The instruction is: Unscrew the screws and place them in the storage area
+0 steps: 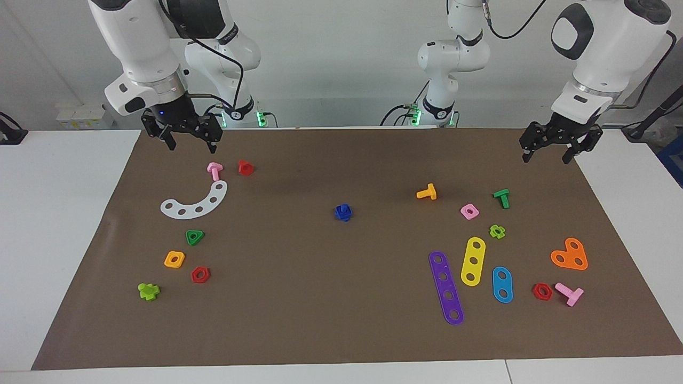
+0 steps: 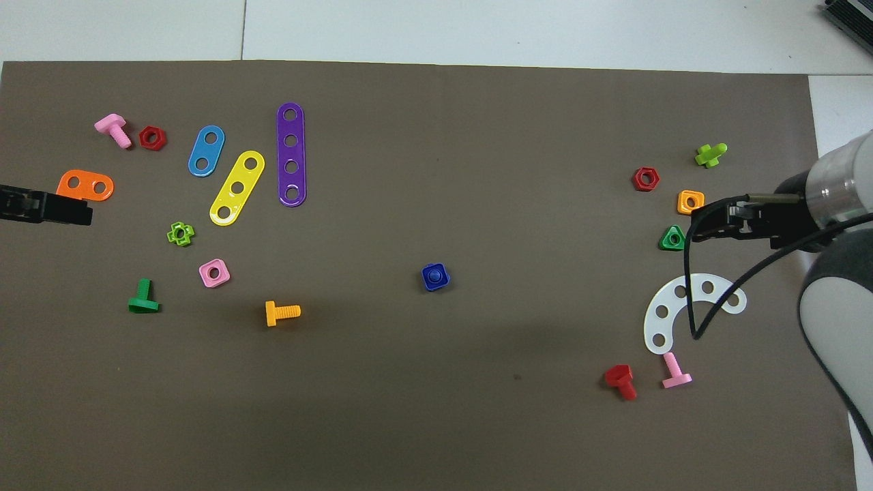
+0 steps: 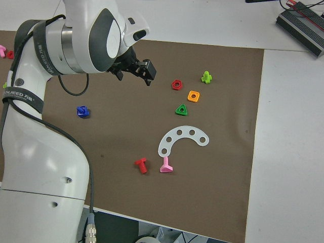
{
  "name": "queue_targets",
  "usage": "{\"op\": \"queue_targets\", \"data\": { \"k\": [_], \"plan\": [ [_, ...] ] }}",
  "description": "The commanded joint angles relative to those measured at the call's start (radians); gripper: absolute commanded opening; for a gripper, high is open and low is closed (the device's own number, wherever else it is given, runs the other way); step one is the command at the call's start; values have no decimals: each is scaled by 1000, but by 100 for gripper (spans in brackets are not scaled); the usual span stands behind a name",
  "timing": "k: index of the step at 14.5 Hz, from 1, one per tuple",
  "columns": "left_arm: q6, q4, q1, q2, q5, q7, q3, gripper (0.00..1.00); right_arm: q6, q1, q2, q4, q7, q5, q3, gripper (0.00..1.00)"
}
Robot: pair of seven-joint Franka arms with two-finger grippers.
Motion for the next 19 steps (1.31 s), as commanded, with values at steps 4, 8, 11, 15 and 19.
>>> {"op": "queue_targets", "data": {
  "k": [4, 8, 11, 15, 19],
  "plan": [
    [-33, -17, -8, -16, 17, -9, 7, 100, 7, -9, -23, -25, -18, 10, 4, 100],
    [-24, -63, -25, -37, 15, -16, 4, 100, 7, -9, -23, -25, -19, 10, 5, 100],
    [-7, -108, -69, -59, 15, -90, 4, 100, 8, -15, -21, -25, -21, 10, 4, 100],
    [21, -155, -169, -71, 12, -218, 4, 95, 10, -17, -20, -23, -27, 8, 2, 100],
    [97, -213, -302, -64, -3, -450, 4, 95, 13, -6, -20, -23, -62, -9, 2, 100]
  ]
}}
